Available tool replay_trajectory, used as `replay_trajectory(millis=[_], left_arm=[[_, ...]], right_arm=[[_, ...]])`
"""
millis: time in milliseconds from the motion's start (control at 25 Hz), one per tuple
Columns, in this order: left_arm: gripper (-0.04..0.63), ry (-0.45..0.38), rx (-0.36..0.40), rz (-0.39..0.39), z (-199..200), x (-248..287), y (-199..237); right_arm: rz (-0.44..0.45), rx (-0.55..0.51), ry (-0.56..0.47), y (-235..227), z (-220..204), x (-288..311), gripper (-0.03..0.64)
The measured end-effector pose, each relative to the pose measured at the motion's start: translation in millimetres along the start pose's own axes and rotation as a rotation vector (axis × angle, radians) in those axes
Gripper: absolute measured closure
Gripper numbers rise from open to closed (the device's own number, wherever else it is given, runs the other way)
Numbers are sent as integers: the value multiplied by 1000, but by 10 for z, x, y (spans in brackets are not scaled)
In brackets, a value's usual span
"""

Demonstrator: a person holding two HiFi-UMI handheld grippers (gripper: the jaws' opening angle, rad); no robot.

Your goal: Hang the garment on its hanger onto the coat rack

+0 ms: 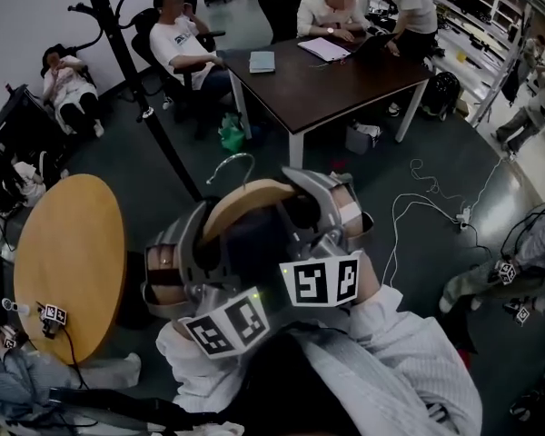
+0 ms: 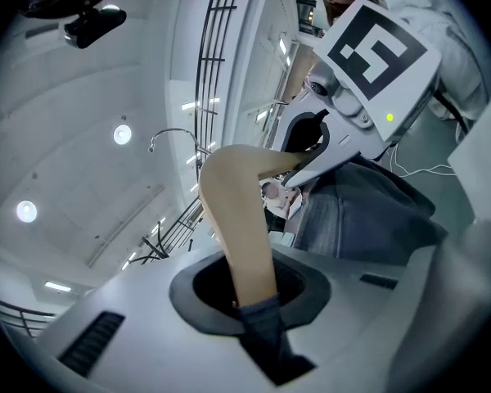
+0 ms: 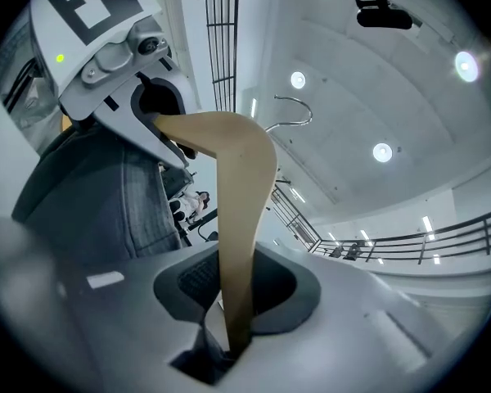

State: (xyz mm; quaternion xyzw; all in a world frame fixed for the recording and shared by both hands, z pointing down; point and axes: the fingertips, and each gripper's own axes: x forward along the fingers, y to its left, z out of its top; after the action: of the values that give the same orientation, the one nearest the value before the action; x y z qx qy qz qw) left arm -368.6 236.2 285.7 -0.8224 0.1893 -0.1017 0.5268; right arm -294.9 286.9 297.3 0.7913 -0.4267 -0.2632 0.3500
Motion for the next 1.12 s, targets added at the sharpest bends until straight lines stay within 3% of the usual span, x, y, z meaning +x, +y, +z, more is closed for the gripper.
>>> replay_trajectory(millis=[480, 840, 1120], left_arm=[[546, 14, -53, -26, 75, 450, -182], [546, 14, -65, -33, -68, 1617, -231], [546, 36, -50, -1, -317, 2711, 4]], right_arm=[[3, -6, 2, -161, -374, 261, 540], [13, -13, 9, -382, -937, 1261, 540], [45, 1, -51, -605, -1223, 2382, 538]])
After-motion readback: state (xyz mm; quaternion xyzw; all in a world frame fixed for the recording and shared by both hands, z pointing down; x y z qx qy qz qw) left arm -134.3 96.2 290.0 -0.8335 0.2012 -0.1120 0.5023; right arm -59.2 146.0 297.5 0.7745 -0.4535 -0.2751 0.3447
